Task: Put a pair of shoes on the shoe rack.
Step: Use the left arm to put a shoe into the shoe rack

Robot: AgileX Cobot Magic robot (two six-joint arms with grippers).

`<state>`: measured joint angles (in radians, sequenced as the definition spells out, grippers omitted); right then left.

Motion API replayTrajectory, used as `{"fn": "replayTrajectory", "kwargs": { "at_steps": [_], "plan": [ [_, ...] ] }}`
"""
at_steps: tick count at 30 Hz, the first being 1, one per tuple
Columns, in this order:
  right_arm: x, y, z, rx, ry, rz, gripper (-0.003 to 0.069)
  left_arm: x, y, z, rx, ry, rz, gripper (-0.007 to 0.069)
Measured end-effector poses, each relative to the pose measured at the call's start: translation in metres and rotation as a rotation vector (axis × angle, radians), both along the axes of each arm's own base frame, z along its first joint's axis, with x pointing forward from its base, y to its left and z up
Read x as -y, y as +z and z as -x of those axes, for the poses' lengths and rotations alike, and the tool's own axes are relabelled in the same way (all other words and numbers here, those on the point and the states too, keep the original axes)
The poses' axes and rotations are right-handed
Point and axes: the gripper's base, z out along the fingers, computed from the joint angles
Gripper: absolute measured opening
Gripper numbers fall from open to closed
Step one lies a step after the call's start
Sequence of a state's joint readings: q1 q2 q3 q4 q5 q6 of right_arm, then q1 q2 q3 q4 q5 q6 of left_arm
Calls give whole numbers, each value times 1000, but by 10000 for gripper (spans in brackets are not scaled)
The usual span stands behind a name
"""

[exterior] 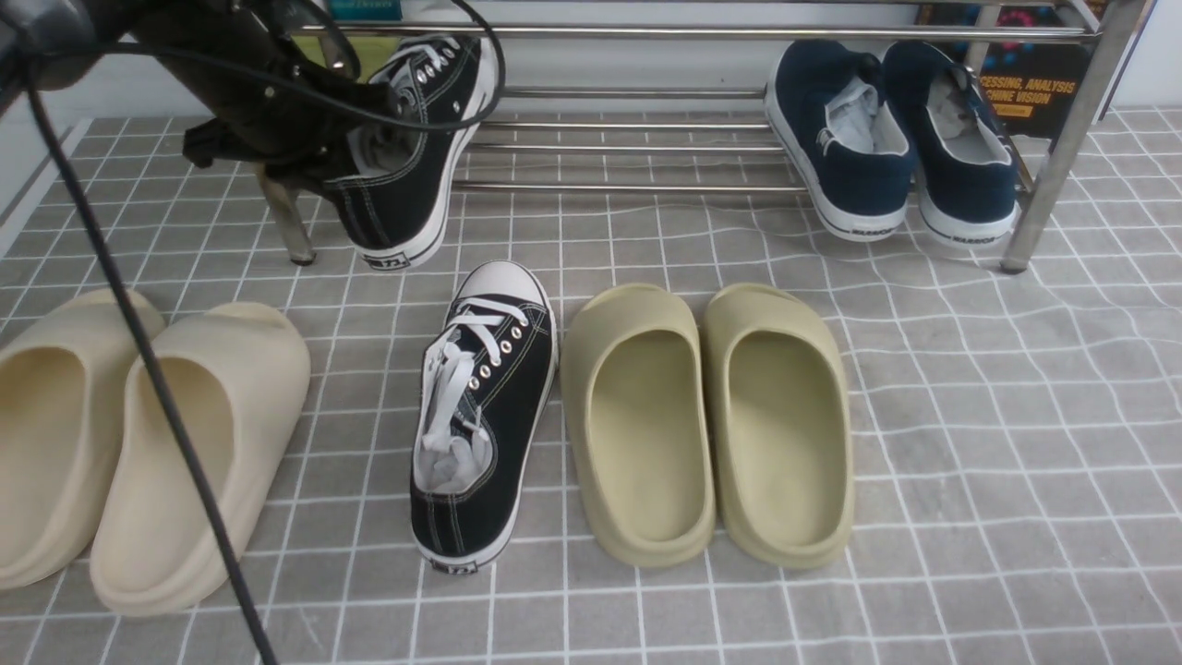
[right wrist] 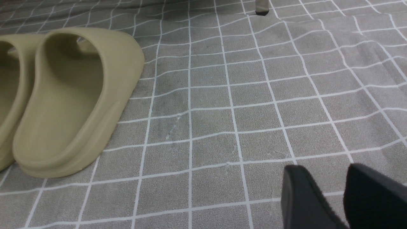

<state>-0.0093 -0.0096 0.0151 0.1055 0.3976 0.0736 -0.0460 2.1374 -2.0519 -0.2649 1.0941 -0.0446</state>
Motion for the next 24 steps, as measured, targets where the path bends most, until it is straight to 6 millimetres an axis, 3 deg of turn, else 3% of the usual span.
{"fn": "replayTrajectory", "kwargs": {
  "at_steps": [9, 19, 22, 24],
  "plan": [
    [0, 0, 0, 0, 0, 0, 237, 0, -21, -28, 42, 14, -15, -13],
    [0, 0, 0, 0, 0, 0, 237, 1, -17, -39, 168, 49, 18, -9],
    [0, 0, 0, 0, 0, 0, 237, 1, -16, -40, 177, 52, 20, 23],
    [0, 0, 0, 0, 0, 0, 237, 2, -13, -43, 212, 61, 33, 107]
  ]
}}
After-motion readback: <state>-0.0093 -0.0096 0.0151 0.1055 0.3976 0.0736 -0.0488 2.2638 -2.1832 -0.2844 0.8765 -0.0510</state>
